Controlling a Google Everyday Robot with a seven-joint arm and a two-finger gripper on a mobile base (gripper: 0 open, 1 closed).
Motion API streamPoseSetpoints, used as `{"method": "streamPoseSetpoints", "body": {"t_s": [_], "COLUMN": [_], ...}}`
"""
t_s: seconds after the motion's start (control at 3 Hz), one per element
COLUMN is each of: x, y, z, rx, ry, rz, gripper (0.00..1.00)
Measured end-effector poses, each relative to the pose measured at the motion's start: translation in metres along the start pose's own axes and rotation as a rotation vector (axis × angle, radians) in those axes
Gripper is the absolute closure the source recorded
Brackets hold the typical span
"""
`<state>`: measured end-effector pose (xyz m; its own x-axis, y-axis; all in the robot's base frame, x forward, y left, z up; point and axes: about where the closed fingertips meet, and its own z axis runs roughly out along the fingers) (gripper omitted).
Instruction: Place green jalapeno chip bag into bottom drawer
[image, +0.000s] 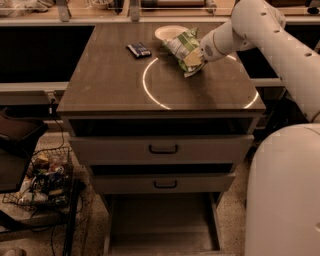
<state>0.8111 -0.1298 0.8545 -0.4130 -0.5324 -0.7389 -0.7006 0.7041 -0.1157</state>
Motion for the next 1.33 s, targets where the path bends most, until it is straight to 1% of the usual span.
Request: {"method": "streamPoseSetpoints", "body": {"t_s": [0.33, 0.67, 1.0, 1.33], "x": [0.002, 0.006, 0.007, 0.030], "y": [0.001, 0.002, 0.018, 0.046], "z": [-0.029, -0.070, -0.124, -0.181], "rx": [-0.031, -0.028, -0.041, -0.067], "ry": [-0.082, -0.170, -0.253, -0.255], "rz": [0.007, 0.000, -0.044, -0.130], "gripper": [1.00, 1.00, 1.00, 1.00]}}
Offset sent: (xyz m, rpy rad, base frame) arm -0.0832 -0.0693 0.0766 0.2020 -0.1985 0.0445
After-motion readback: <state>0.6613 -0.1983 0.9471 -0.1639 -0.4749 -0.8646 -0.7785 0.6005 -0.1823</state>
